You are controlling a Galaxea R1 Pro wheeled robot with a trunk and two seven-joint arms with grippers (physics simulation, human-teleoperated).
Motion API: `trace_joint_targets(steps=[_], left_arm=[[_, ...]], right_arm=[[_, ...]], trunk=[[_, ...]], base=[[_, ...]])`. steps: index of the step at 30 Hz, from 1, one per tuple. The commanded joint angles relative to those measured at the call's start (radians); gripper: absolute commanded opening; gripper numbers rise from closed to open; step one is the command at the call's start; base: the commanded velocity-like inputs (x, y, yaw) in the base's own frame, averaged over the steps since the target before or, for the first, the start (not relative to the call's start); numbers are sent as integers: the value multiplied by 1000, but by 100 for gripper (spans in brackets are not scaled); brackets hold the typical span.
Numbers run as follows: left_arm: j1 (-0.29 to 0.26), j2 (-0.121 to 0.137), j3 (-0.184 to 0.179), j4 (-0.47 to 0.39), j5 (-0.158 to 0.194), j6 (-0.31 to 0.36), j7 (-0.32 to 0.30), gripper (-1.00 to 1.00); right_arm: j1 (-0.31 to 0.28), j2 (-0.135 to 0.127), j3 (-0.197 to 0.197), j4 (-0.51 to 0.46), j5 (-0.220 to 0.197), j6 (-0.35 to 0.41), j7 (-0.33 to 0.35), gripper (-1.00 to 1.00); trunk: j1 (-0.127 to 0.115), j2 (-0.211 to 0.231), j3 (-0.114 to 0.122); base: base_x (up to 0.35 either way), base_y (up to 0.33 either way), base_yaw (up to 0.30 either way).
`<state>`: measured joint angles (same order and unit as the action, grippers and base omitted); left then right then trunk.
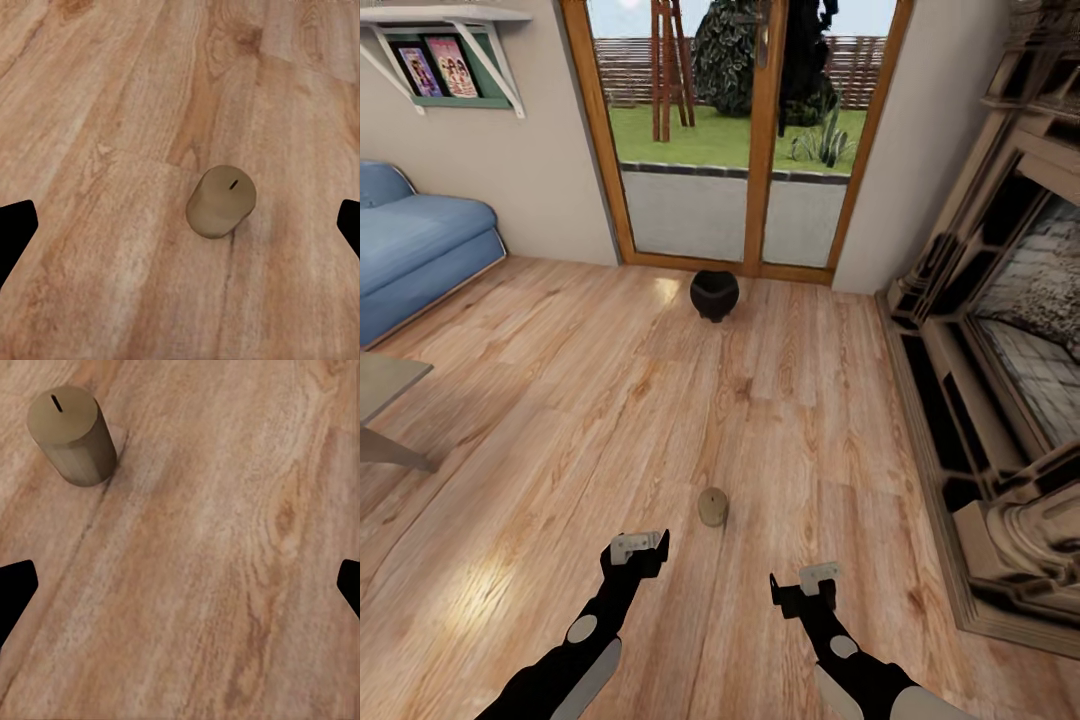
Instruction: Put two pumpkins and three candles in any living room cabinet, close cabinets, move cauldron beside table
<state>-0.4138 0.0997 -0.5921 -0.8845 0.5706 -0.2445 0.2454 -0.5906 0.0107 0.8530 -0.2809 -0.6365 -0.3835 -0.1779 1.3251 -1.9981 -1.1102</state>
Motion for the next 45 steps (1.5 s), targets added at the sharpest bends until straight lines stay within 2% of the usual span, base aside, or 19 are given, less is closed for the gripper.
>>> trace_joint_targets(steps=[1, 45], left_arm=[[0, 0, 0, 0, 0, 0, 0, 100], [0, 3, -3, -8, 0, -2, 2, 100]], right_arm=[[0, 0, 0, 0, 0, -1, 0, 100], [0, 0, 3, 11, 0, -34, 0, 100]], trunk=[[0, 0, 2], [0, 0, 72]], base=[[0, 0, 0], [0, 0, 0]])
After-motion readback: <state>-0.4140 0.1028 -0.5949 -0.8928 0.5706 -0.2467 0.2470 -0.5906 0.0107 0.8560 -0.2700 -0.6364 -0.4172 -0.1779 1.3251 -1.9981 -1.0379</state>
